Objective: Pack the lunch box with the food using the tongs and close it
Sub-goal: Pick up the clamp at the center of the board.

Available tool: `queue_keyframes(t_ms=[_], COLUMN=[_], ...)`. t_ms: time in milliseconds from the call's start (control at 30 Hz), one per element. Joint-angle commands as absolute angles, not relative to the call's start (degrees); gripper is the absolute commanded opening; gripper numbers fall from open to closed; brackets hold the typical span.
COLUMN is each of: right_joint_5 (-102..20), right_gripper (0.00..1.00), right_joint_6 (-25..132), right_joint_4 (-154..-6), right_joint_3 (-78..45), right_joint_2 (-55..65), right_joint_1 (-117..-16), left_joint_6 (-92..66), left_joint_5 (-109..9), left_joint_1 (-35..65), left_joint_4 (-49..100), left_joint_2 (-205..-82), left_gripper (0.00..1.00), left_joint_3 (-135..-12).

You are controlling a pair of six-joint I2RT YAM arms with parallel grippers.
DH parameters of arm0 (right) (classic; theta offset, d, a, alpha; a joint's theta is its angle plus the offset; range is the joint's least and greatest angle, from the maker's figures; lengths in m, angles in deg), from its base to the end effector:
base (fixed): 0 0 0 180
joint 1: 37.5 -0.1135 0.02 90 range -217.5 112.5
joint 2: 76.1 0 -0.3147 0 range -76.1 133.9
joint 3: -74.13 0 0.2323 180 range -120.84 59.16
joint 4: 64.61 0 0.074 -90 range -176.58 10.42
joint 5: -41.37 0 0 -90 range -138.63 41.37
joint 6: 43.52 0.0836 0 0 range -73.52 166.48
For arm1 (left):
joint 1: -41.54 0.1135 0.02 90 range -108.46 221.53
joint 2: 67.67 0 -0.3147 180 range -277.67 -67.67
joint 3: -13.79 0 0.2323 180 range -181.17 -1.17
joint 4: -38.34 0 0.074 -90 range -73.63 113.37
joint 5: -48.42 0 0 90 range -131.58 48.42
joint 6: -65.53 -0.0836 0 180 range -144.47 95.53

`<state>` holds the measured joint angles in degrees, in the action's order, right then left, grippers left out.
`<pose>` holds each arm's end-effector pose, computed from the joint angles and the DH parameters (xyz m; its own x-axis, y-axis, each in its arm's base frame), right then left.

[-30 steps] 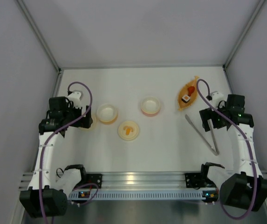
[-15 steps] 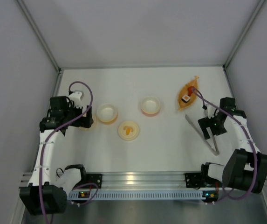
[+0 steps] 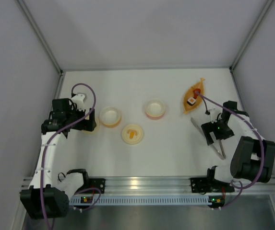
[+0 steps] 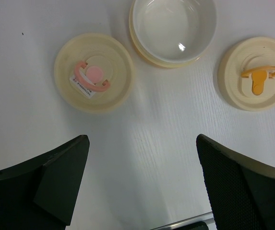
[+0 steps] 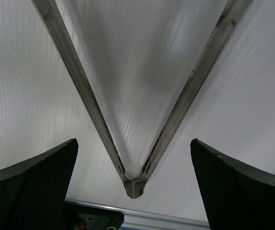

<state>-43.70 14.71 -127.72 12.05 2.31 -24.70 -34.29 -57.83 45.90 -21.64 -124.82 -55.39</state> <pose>0.2049 -0.0392 0.2018 -0.9231 -0.3282 -0.2003 -0.3301 0.9436 -0.0247 0.1811 -0.0097 0.3117 -0.7101 0.1101 -0.6954 0.2385 0.9669 -0.0905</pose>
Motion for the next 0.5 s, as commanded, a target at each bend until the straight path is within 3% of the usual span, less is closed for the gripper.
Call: queue_keyframes(t_ms=[0,267,467], right_joint_5=[-41.34,-41.07,-40.46], right_gripper=[0.99,0.99,0.91], right_joint_6=[13.43,14.22,15.45], right_joint_4=[-121.68,-116.58,-114.65], right_joint_3=[12.75,13.37,13.37], right_joint_2=[3.70,7.83,9.24], right_joint_1=[-24.66,-25.81,-26.51], left_joint_6=[-34.49,-34.22,-33.87], left_joint_5=[-58.98,-58.37,-58.63], left_joint_1=[46.11,46.11,46.11], left_joint_4=[-19.78,-18.73,-18.37], left_joint_2=[-125.68,-126.91,-127.79], left_gripper=[0.98,0.98,0.98], left_joint_3=[-57.42,-57.16,-57.16])
